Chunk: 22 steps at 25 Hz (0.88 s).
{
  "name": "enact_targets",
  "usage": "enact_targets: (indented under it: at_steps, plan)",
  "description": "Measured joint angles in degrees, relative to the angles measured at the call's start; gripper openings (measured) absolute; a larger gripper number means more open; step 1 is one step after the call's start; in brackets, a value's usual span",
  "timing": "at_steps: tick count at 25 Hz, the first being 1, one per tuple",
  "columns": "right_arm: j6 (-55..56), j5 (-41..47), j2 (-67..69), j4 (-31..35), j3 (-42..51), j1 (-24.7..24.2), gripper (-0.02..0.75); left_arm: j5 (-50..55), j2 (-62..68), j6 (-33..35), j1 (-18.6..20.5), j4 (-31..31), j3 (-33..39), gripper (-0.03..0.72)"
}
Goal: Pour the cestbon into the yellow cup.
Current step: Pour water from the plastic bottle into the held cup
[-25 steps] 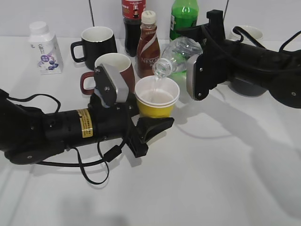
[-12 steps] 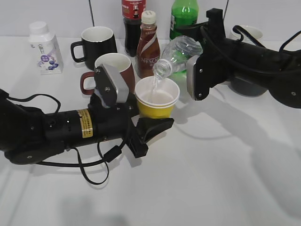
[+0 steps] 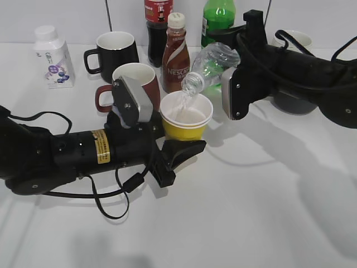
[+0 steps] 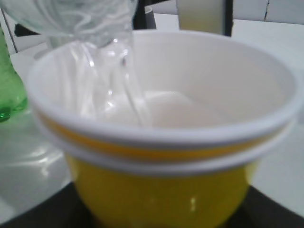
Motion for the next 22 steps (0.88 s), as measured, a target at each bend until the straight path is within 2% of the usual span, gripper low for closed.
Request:
enact_targets:
  at_steps: [22]
  plan:
    - [-3.3, -1.9, 0.0, 0.8, 0.0, 0.0, 0.465, 0.4, 0.0, 0.0, 0.0, 0.0, 0.0, 0.422]
